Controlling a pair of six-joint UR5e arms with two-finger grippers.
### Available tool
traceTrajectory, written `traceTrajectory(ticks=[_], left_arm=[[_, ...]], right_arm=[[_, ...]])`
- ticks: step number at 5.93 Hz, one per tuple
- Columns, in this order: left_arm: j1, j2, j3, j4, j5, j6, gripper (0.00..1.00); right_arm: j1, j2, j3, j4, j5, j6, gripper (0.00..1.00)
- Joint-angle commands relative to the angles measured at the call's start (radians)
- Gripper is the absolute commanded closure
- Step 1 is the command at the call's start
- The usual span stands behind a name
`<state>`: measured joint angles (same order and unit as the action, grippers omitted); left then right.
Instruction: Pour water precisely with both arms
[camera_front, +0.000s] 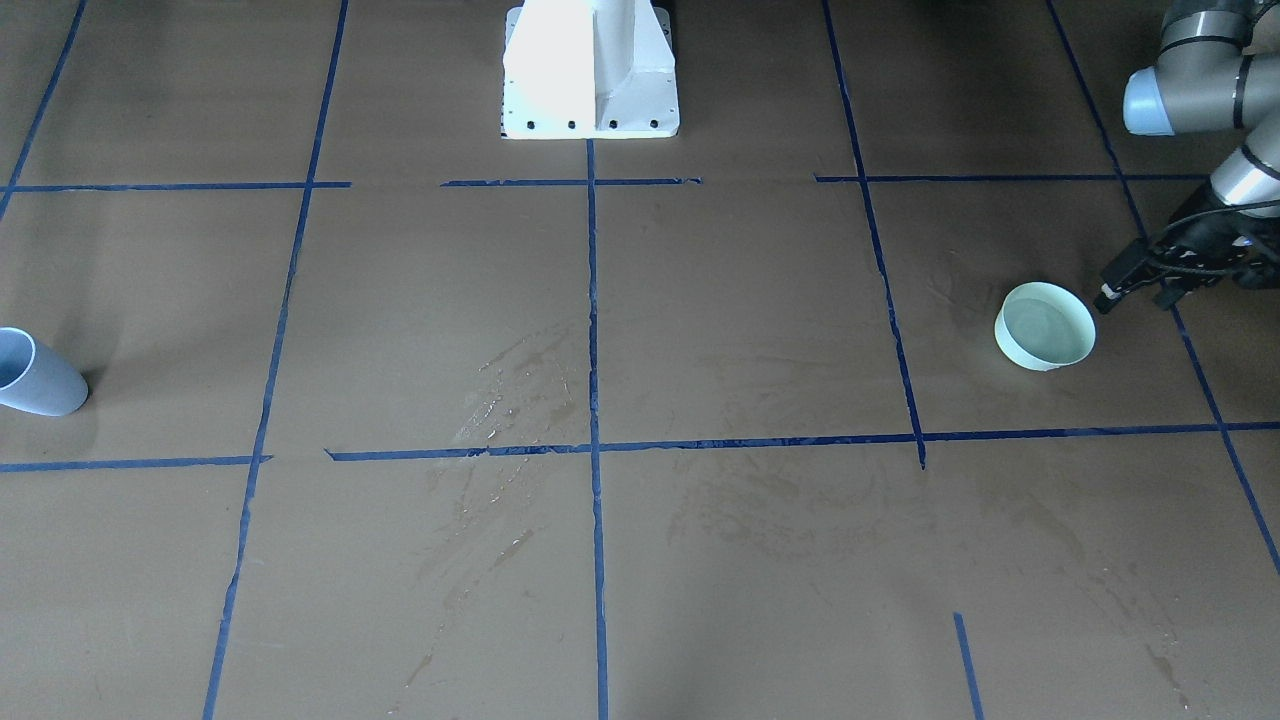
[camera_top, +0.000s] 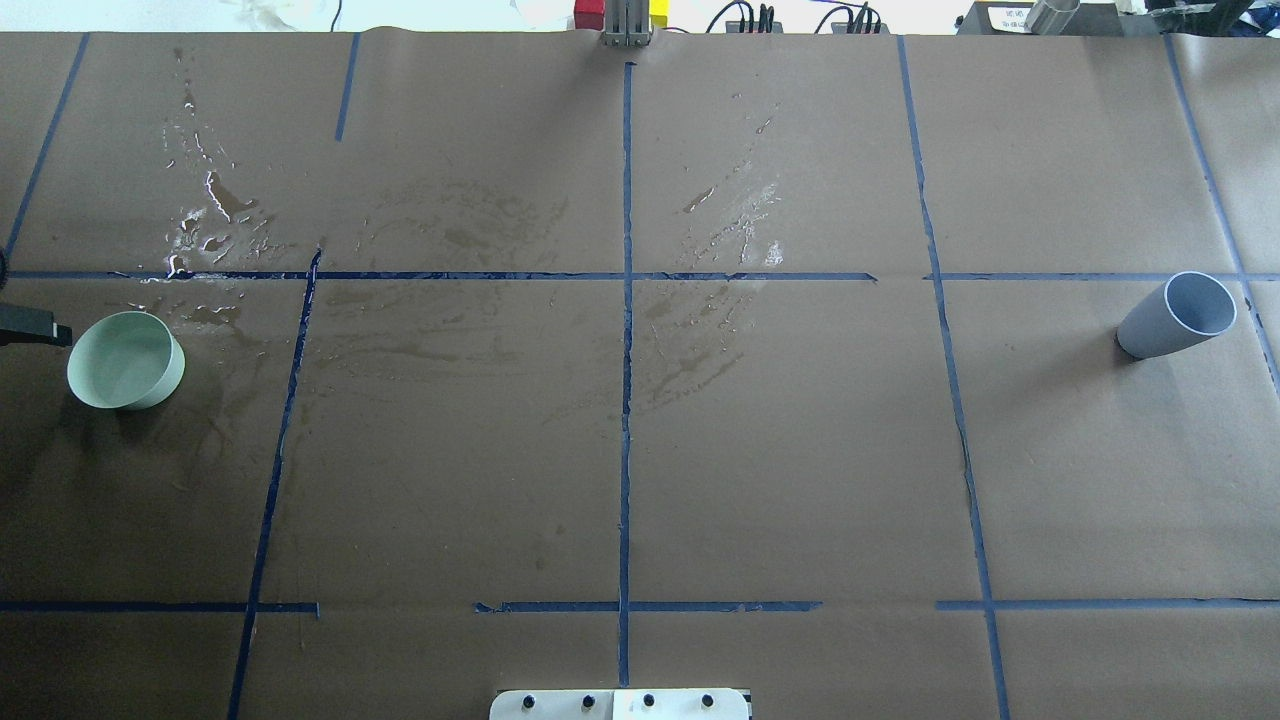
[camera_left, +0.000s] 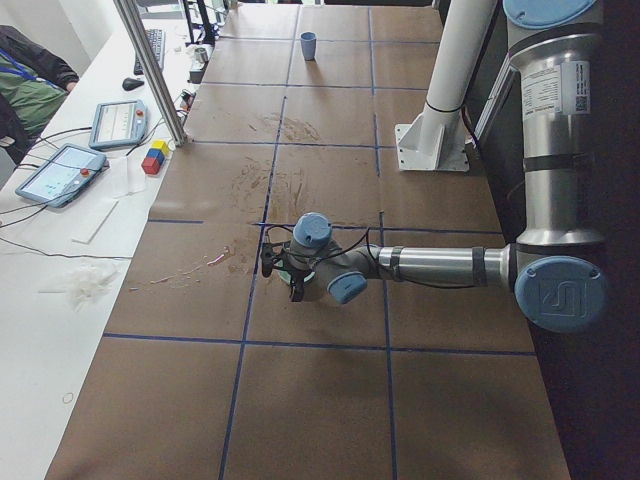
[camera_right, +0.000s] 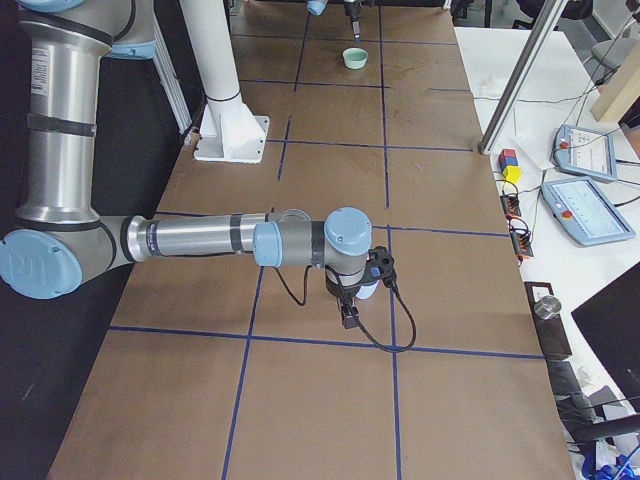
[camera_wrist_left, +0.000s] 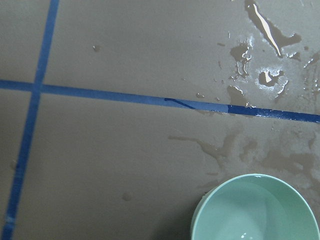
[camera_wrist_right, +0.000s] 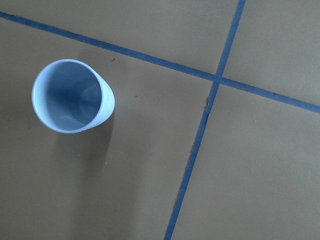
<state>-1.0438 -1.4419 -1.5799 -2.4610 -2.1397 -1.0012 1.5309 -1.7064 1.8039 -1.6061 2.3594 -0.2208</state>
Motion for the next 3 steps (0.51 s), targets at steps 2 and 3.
traceTrajectory(ticks=[2,3], left_arm=[[0.079,-0.017,0.044,-0.013,0.04,-0.03,0.02],[0.08,-0.018,0.044,-0.013,0.04,-0.031,0.47]], right_arm=[[0.0,-0.001,-0.001,0.0,0.0,-0.002,0.0],[0.0,-0.001,-0.001,0.0,0.0,-0.002,0.0]])
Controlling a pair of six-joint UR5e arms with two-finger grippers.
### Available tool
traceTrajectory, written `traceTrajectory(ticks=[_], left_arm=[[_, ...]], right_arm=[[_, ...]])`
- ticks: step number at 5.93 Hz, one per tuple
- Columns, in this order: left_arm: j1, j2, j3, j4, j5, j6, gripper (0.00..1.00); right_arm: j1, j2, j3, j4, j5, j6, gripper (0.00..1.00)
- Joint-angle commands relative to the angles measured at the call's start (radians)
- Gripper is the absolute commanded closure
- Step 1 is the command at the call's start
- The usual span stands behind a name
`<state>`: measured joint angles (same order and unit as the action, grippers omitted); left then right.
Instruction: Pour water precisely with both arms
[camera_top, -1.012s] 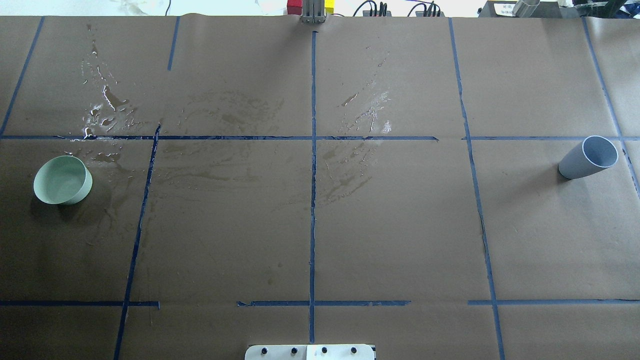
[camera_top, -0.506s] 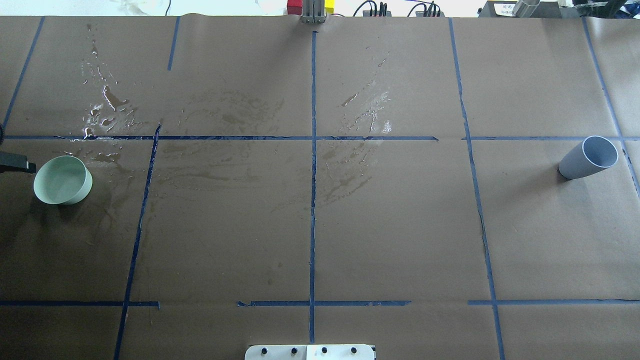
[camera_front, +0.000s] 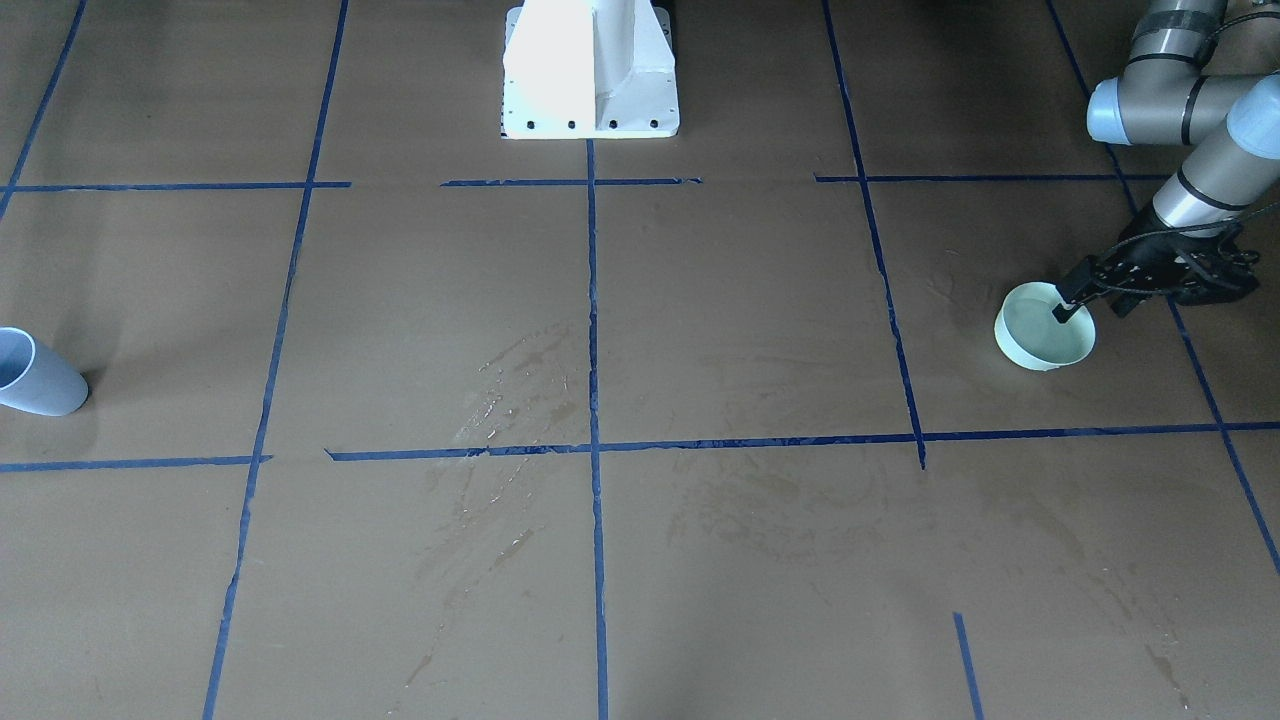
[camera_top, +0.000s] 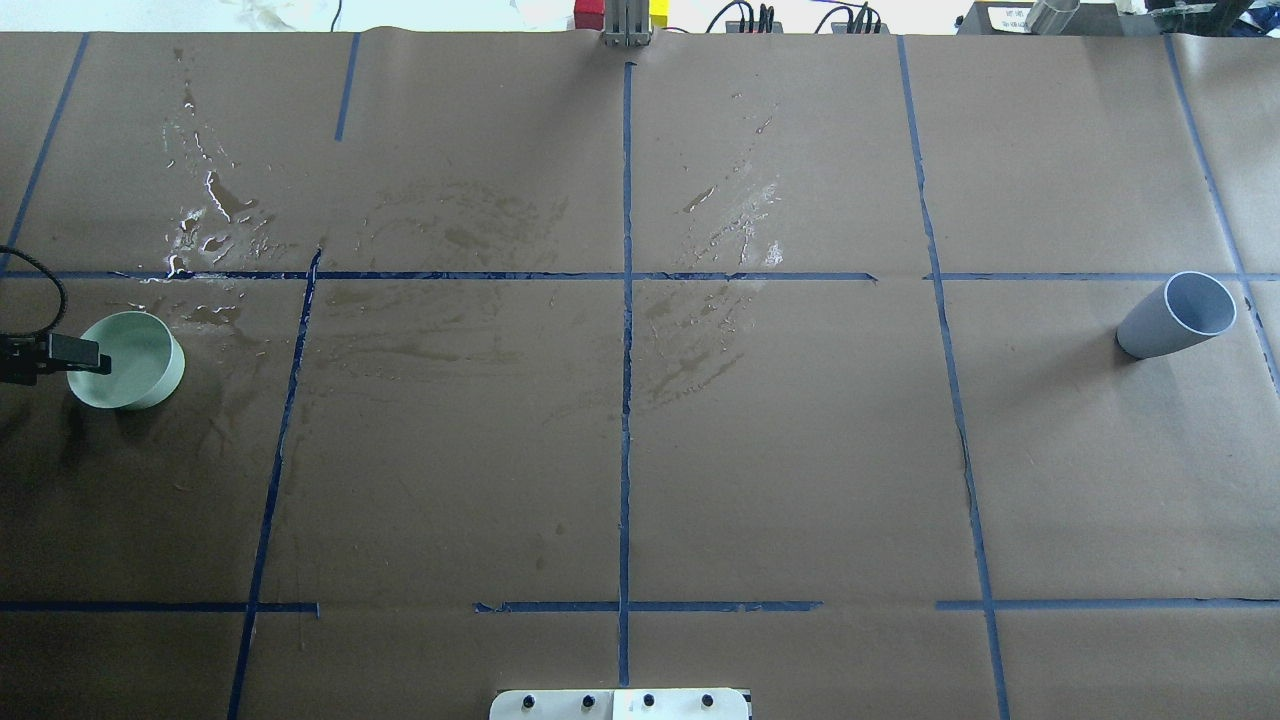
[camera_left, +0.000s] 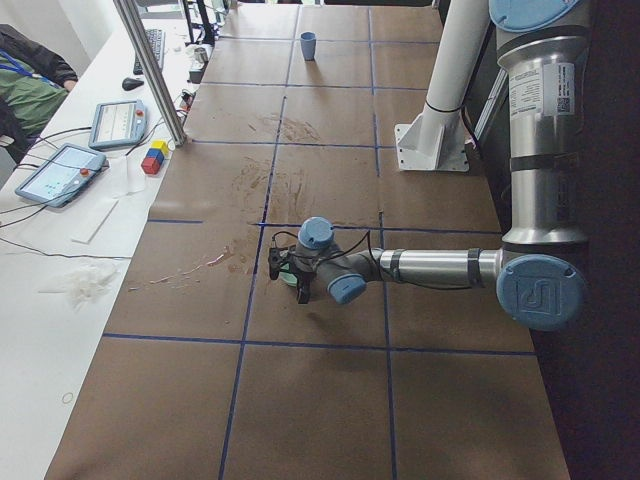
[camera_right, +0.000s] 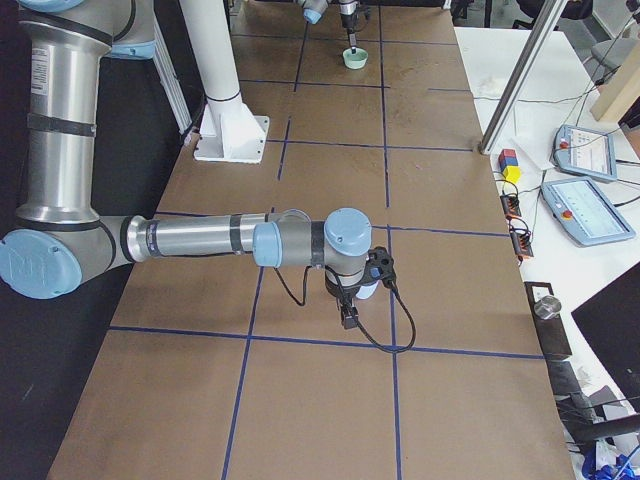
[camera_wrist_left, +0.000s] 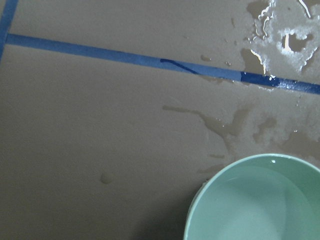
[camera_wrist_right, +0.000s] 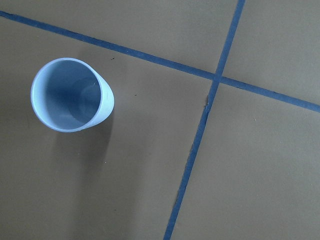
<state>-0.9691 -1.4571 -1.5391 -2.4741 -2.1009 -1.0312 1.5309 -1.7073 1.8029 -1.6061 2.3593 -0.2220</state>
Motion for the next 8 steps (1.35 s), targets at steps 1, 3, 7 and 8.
traceTrajectory(ticks=[1,3,7,8], left_arm=[[0.006,-0.003,0.005,0.0,-0.001,0.0,0.94],[0.006,-0.003,0.002,0.001,-0.014,-0.001,0.99],[0.006,-0.116,-0.058,0.017,-0.119,-0.153,1.0],[0.006,-0.174,-0.073,0.071,-0.108,-0.155,1.0]], right_arm=[[0.0,-0.002,0.001,0.0,0.0,0.0,0.0],[0.0,0.0,0.001,0.0,0.0,0.001,0.0],[0.0,-0.002,0.003,0.0,0.002,0.001,0.0],[0.0,-0.002,0.003,0.0,0.002,0.001,0.0]])
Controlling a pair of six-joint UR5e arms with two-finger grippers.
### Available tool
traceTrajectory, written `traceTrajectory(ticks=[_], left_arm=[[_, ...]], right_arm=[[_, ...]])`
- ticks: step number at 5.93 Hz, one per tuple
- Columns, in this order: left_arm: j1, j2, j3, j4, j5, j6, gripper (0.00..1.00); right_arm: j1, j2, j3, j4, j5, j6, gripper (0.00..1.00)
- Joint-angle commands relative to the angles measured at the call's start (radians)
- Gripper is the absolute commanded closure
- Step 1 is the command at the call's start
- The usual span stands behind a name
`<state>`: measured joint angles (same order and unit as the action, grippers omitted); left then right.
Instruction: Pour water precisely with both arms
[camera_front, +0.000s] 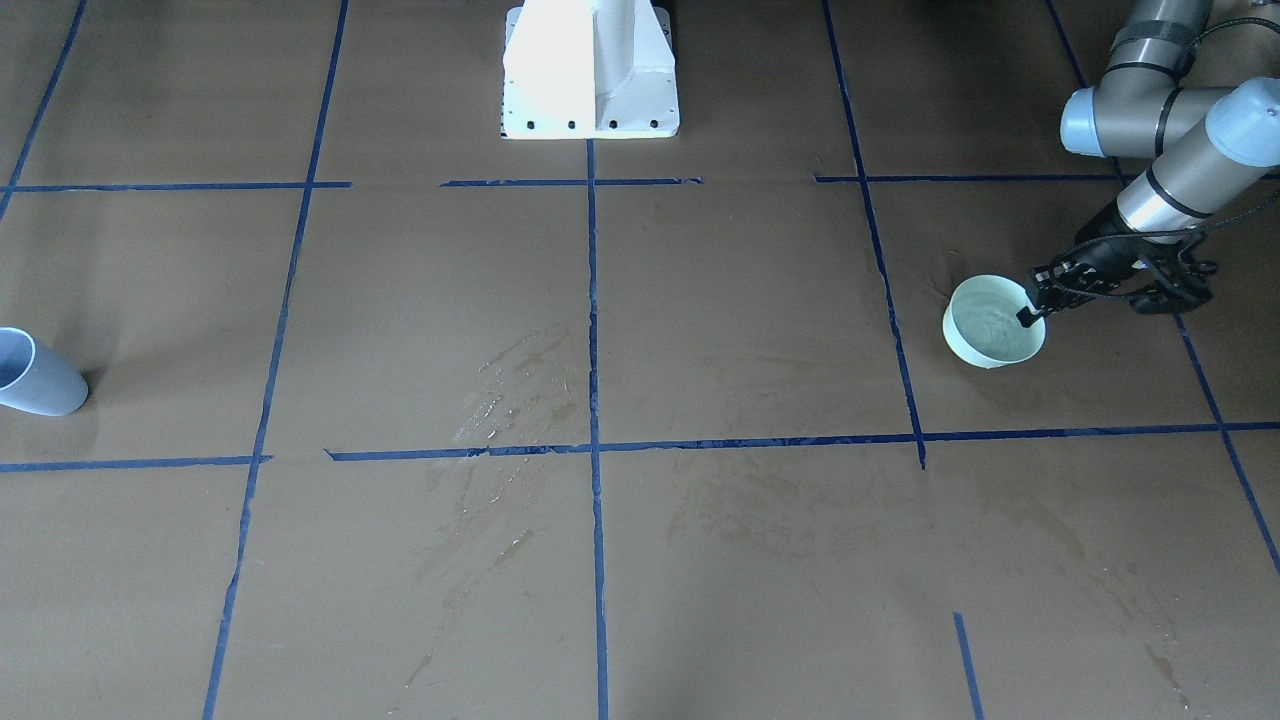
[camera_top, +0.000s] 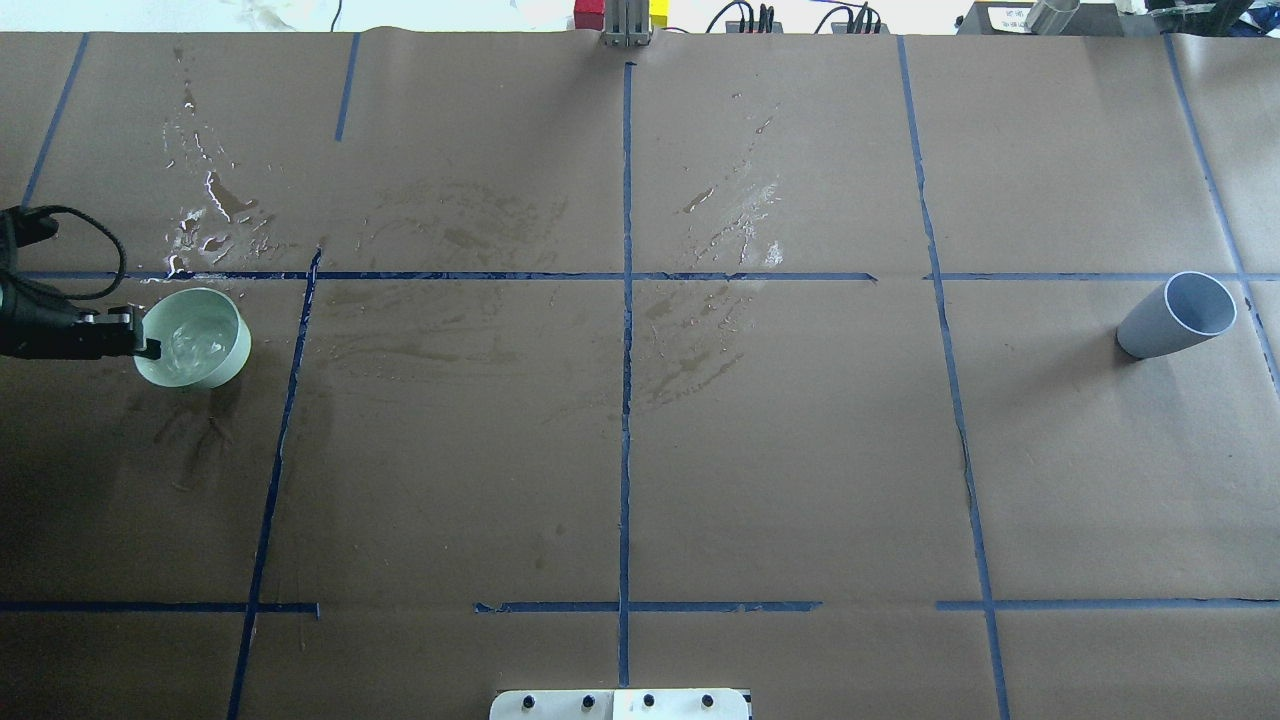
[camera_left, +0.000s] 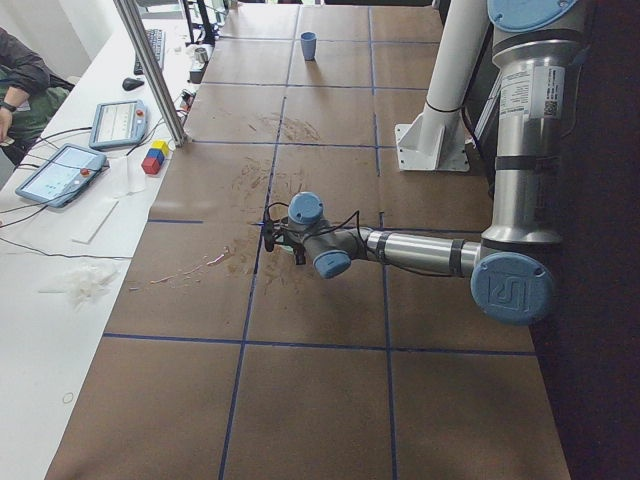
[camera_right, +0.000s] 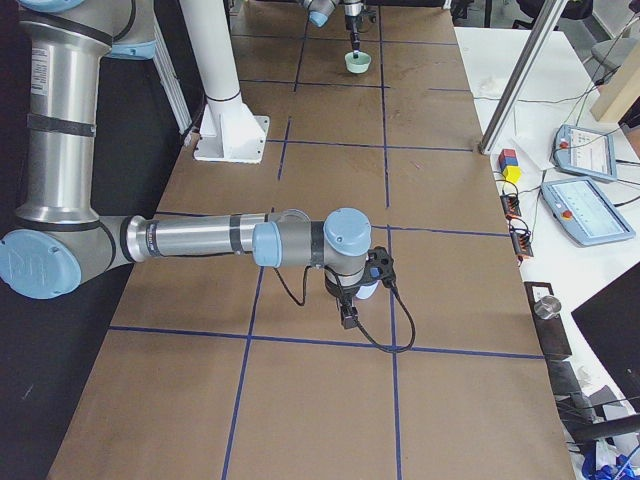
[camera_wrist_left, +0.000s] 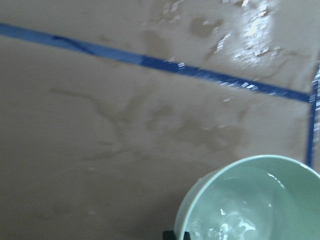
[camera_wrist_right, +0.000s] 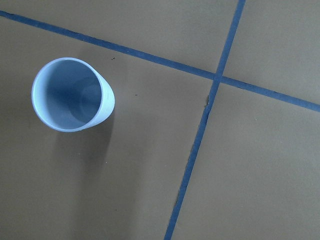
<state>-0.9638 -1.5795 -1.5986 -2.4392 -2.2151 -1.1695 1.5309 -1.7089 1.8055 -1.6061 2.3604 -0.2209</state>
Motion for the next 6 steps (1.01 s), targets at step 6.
traceTrajectory(ticks=[6], left_arm=[[0.325,-0.609,-0.052,0.589,0.277,-0.28,1.0]], right_arm=[[0.0,0.0,-0.002,0.0,0.0,0.003,0.0]])
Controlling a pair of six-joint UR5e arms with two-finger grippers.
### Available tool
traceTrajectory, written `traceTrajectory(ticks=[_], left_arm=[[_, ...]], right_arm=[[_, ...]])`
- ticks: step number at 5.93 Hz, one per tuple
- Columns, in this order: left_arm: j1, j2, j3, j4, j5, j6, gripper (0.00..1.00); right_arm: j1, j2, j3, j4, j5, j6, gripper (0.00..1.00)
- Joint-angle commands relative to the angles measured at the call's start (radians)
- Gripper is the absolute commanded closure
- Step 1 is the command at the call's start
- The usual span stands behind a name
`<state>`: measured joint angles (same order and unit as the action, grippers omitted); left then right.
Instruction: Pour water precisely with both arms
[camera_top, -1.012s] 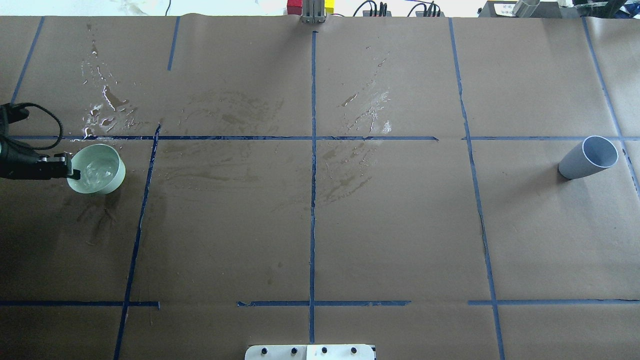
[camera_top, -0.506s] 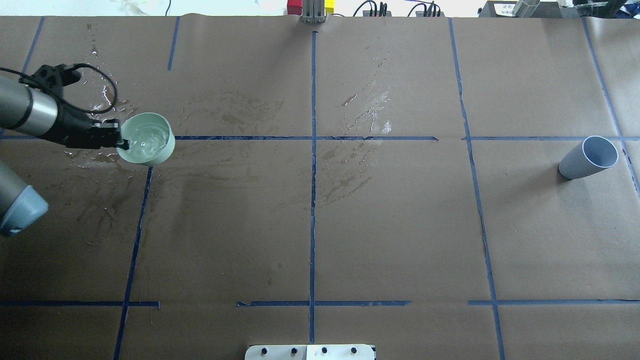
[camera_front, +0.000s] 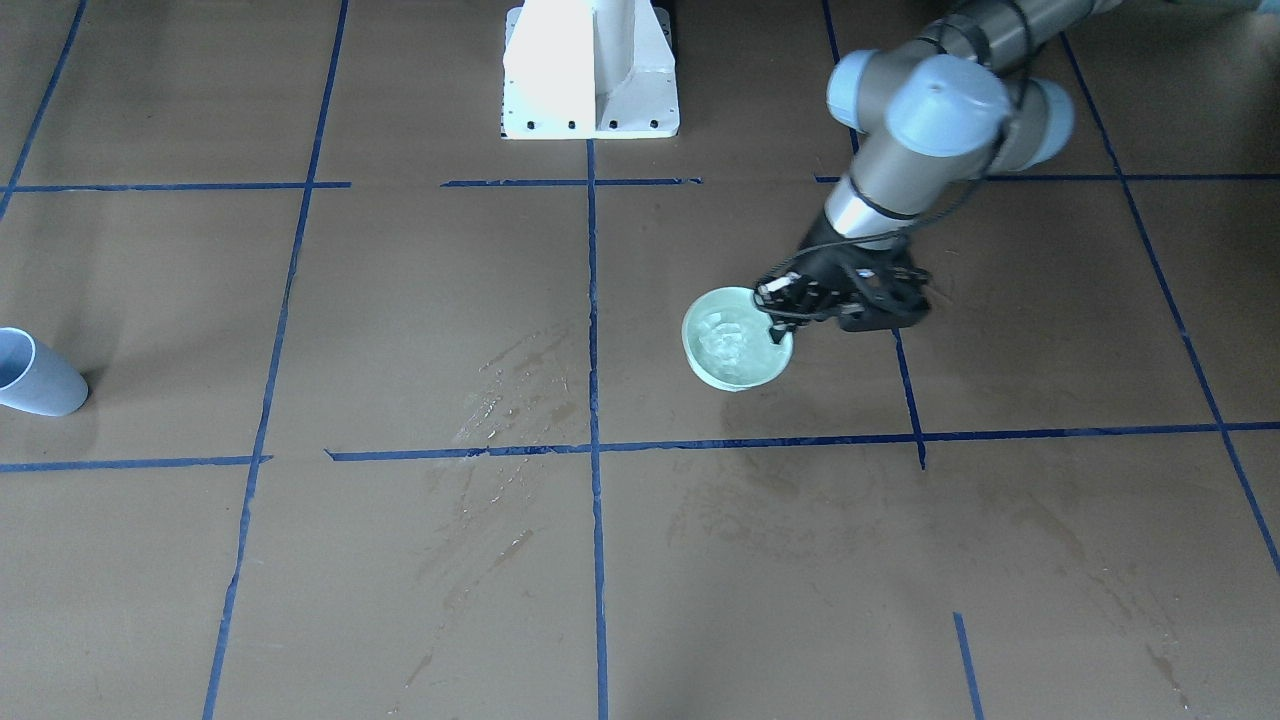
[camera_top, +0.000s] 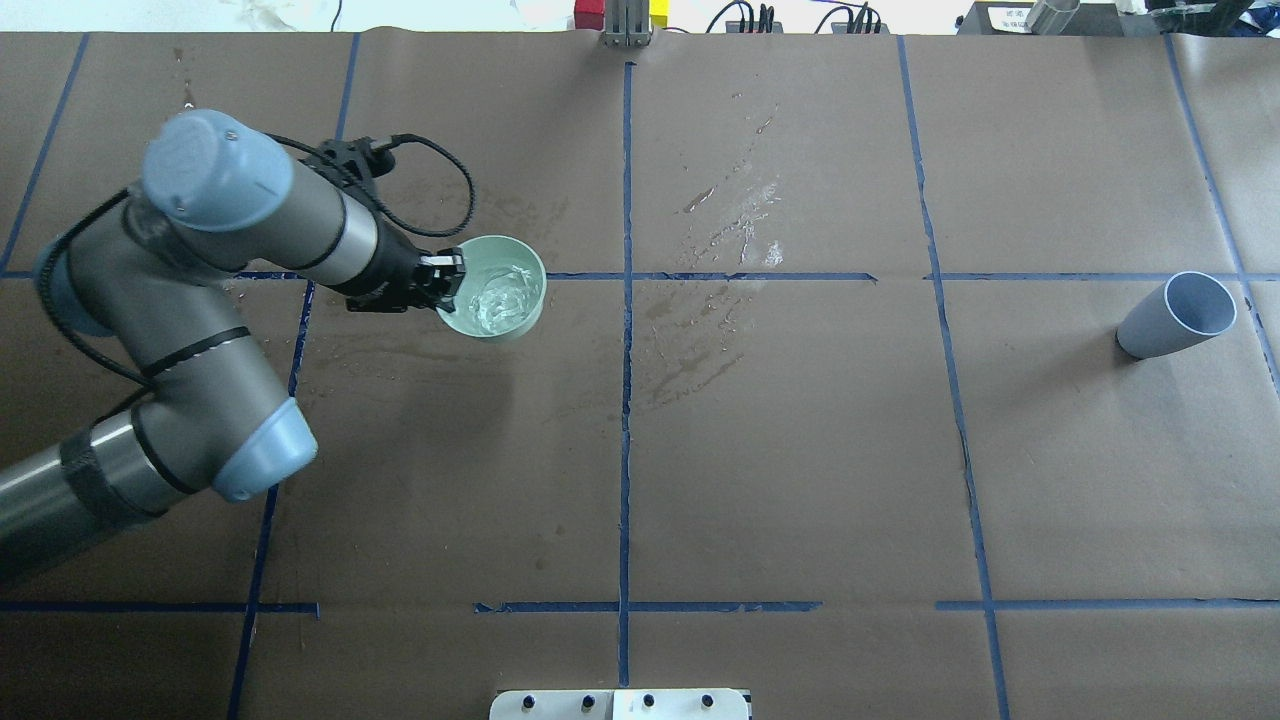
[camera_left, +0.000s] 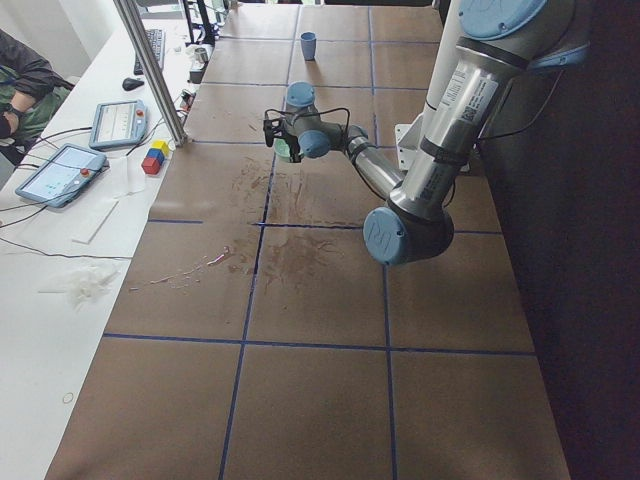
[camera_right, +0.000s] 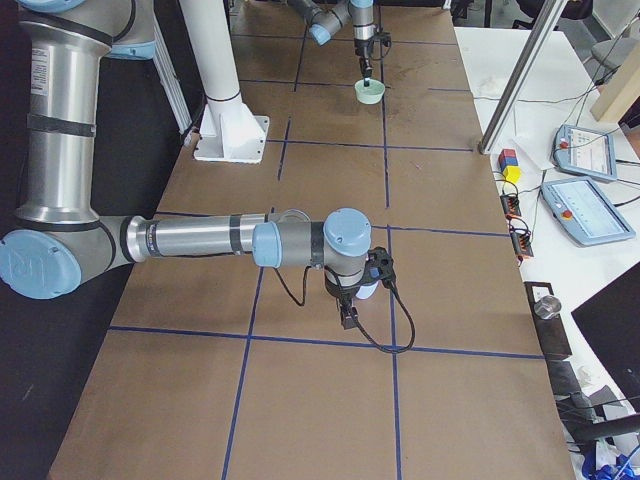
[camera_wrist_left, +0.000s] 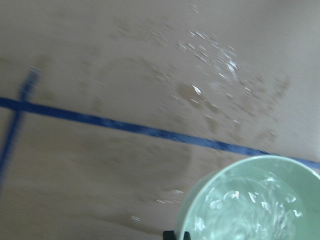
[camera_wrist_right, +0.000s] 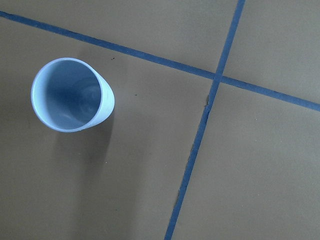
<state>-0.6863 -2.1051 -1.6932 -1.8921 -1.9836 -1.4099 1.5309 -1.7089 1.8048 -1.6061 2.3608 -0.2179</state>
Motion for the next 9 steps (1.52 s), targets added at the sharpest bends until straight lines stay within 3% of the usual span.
traceTrajectory(ticks=[1,3,6,7,8,9], left_arm=[[0.056,-0.146,0.12,0.039,0.057,-0.055,1.0],[0.097,-0.187,0.199,0.025,0.086,-0.055,1.0],[0.158,-0.19,0.219,0.024,0.123,-0.055,1.0],[0.162,-0.191,0.222,0.024,0.123,-0.055,0.91],[0.162,-0.191,0.222,0.024,0.123,-0.054,0.61],[0.16,-0.191,0.218,0.025,0.123,-0.05,0.16]], right_arm=[[0.0,0.0,-0.001,0.0,0.0,0.0,0.0],[0.0,0.0,-0.001,0.0,-0.002,0.0,0.0],[0.0,-0.002,-0.004,0.0,-0.002,0.0,0.0],[0.0,0.0,-0.004,0.0,-0.002,0.0,0.0],[0.0,-0.002,-0.004,0.0,-0.002,0.0,0.0],[0.0,0.0,-0.004,0.0,-0.002,-0.001,0.0]])
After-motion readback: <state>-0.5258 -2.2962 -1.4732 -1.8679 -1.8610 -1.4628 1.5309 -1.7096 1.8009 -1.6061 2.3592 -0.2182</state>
